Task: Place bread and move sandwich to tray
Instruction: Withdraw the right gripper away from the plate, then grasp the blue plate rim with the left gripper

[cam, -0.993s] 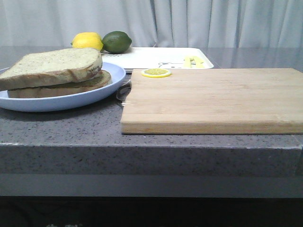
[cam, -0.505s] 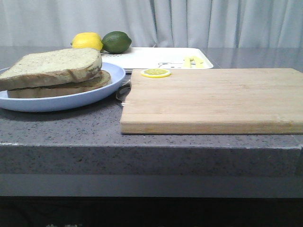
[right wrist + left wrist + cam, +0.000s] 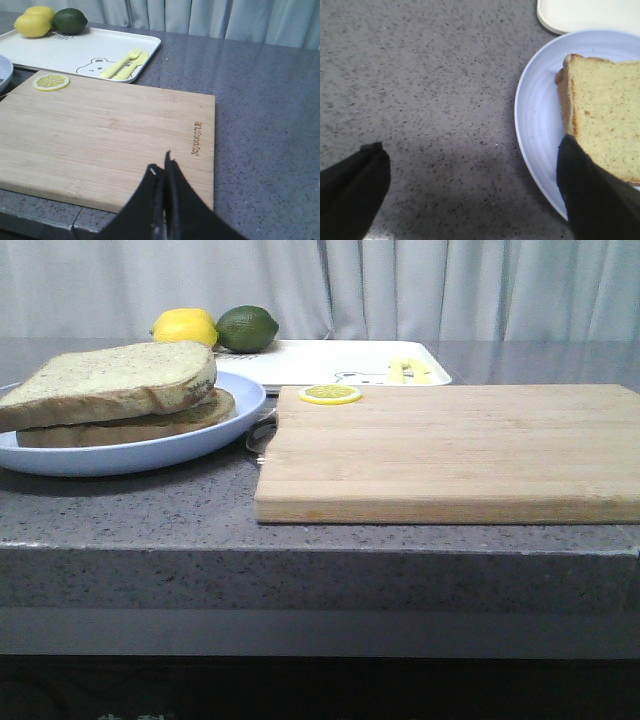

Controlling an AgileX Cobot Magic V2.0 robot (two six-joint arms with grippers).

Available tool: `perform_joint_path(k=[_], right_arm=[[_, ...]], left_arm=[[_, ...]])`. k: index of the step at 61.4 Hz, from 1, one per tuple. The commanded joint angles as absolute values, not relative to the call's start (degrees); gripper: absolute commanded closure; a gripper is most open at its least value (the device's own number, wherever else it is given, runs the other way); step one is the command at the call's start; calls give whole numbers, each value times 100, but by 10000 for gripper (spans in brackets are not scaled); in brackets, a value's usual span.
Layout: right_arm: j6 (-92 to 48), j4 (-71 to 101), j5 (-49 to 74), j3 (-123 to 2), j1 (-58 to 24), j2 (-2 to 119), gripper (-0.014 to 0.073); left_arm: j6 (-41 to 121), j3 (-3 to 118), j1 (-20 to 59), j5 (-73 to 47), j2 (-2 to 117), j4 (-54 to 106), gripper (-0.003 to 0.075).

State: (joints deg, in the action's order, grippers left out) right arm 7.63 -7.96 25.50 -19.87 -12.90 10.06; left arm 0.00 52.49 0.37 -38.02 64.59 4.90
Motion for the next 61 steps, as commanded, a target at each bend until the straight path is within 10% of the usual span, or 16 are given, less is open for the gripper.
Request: perform_joint_path(k=[1,47,61], right_arm=[[772,-853,2054,-2125,-1267,1062,654],[772,-853,2054,-2125,-1267,1062,654],[772,-853,2054,-2125,-1267,1062,654]], left_arm=[[157,5790,190,-3728,6902,649,62],[407,6681,620,-3809,8855,715,66],[407,6681,644,-3661,8935,783,223]])
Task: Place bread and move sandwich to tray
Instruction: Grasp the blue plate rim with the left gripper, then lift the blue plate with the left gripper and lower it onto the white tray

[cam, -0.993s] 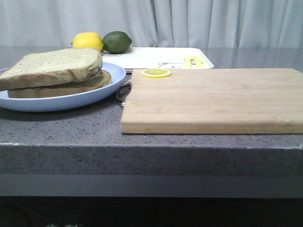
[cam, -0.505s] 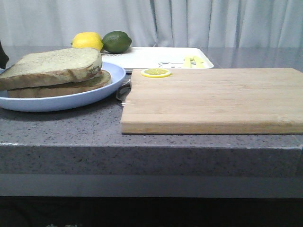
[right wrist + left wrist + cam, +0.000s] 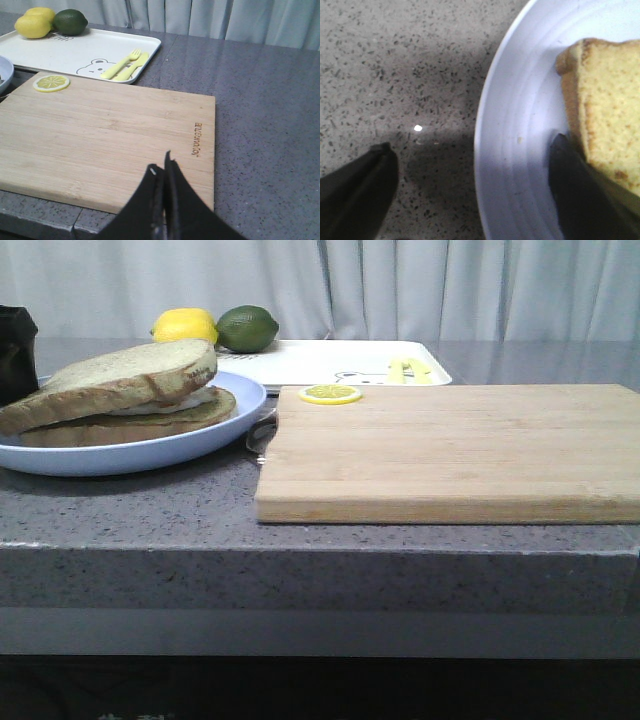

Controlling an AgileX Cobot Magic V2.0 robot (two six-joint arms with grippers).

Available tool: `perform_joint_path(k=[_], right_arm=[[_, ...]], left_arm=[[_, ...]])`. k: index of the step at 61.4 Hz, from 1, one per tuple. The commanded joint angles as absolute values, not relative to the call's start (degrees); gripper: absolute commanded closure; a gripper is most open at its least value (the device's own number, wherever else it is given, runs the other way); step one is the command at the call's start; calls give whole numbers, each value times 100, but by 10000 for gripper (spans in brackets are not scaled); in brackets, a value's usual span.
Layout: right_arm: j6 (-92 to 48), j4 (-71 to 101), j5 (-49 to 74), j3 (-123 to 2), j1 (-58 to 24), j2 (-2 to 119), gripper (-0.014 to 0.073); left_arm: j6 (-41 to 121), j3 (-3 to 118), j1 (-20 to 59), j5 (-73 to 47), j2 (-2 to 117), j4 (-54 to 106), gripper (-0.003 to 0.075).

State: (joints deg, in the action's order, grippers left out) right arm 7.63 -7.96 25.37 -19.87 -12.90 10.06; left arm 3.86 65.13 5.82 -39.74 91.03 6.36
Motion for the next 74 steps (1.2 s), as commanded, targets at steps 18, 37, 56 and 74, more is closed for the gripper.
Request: perform_joint_path(k=[18,37,56,74], right_arm=[[772,-853,2041,-2125,-1267,1059,654],[772,-853,2034,-2125,-1267,1059,654],[772,-853,2029,-2125,-1267,1059,654],[772,-853,2029,-2125,-1267,1059,654]], left_arm=[[407,6681,644,-3636,9022,813,603],[407,6784,601,-3850,9000,1021,739],[1112,7810,136,-5147,8977,2618,739],[1138,8822,52,-5504,9040,3297,739]])
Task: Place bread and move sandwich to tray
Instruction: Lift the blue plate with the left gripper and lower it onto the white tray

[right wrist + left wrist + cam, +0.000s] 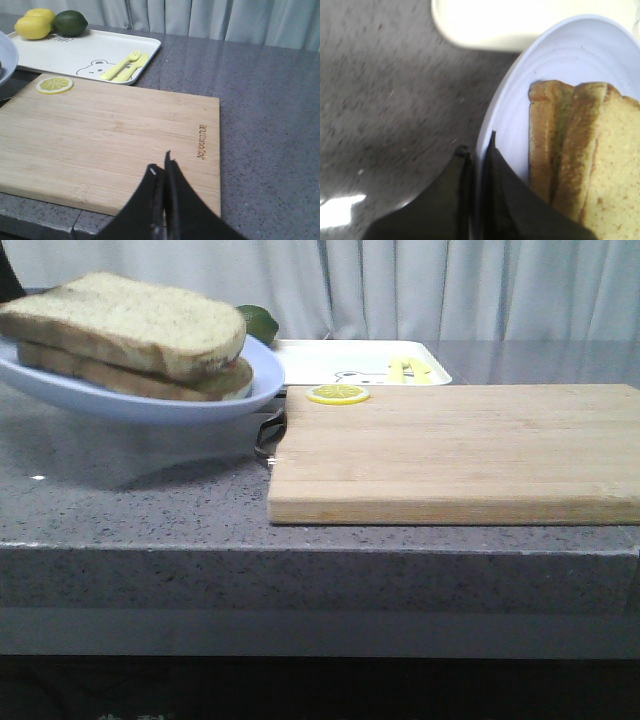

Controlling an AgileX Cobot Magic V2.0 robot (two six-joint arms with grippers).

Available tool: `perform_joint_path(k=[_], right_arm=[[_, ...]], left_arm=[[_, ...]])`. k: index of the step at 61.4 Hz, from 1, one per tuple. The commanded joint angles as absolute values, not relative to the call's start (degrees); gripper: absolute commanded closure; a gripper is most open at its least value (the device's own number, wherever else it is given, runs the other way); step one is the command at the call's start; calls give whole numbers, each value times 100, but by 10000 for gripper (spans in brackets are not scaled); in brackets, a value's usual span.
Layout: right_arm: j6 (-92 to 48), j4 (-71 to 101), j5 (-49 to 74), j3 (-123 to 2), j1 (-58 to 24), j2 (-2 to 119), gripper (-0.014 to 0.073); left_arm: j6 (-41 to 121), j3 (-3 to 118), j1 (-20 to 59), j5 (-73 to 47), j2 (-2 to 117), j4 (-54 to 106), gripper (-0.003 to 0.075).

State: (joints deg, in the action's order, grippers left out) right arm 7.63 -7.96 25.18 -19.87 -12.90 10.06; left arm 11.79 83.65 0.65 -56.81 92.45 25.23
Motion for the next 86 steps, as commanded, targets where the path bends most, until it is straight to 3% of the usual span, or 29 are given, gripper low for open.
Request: perform_joint_path(k=[1,15,51,86], right_arm=[[772,-853,2028,-2125,-1267,1059,654],[772,-848,2018,-2125,-1267,1059,654],[772,-848,2018,-2125,-1267,1059,654],[772,-848,2013,-2125,-1267,1059,654]], left_arm=[[1138,8868,52,-5504,9057,3357,739],[1138,9960,88,-5671,9831,3957,739],[490,14859,547,-6107,13218,4142,739],[490,15142,593,-5644,13821,3850,739]])
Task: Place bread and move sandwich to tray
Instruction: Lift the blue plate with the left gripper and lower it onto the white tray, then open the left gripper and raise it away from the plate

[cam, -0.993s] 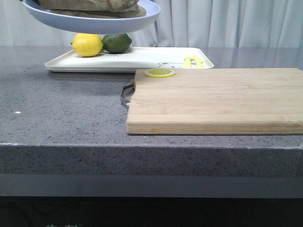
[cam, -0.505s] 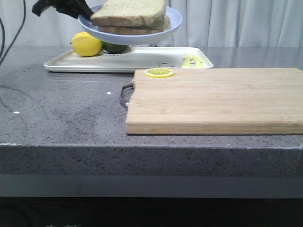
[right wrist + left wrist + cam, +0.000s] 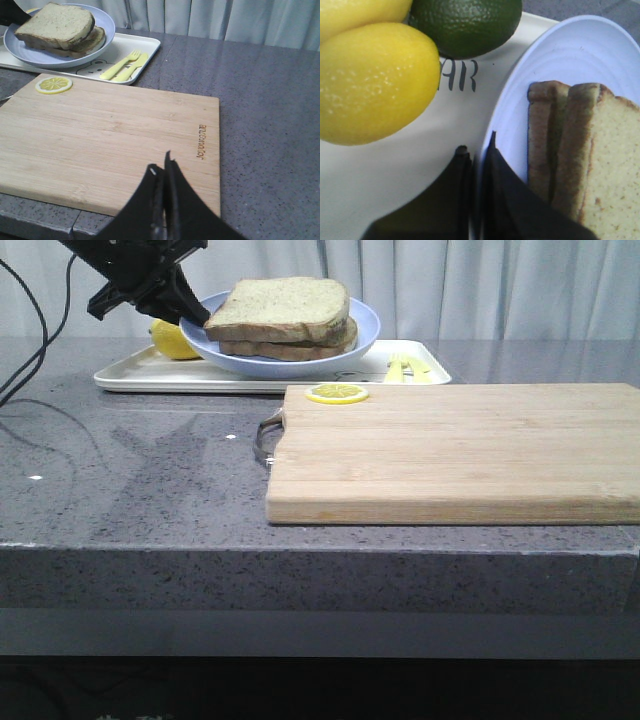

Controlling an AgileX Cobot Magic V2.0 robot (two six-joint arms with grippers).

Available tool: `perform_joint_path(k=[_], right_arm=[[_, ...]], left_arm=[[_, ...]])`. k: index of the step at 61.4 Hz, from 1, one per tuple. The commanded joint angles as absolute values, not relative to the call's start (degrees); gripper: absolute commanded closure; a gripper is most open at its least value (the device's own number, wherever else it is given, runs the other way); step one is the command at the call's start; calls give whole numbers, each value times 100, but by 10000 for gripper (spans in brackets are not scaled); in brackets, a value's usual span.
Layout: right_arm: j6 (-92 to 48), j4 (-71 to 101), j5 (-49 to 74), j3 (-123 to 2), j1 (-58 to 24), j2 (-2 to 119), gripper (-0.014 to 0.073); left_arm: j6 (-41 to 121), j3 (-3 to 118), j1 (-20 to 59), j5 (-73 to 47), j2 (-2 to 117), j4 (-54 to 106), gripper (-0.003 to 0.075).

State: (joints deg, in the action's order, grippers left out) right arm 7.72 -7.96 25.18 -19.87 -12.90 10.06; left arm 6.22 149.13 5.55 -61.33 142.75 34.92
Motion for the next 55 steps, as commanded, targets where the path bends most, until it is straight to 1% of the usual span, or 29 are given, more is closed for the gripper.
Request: perform_joint_path(k=[1,10,34,37,43,55], right_arm=[[772,-848,2013,-2125,-1267,1059,654],[772,-848,2013,-2125,-1267,1059,654],[772,-848,2005,-2125,-1267,1059,654],[772,-848,2005,-2125,-1267,1059,654],[772,-848,2005,-2125,-1267,1059,654],[772,-848,2005,-2125,-1267,1059,654]], left_arm=[[490,15142,593,-5644,13821,3810,739],[490,15142,593,-5692,13821,3554,739],[556,15142,733,-5634,13821,3543,731],[556,15142,745,-5634,13821,3462,708],[556,15142,755,-5630,13821,3343,631],[556,15142,744,-5604,13821,3298,444]])
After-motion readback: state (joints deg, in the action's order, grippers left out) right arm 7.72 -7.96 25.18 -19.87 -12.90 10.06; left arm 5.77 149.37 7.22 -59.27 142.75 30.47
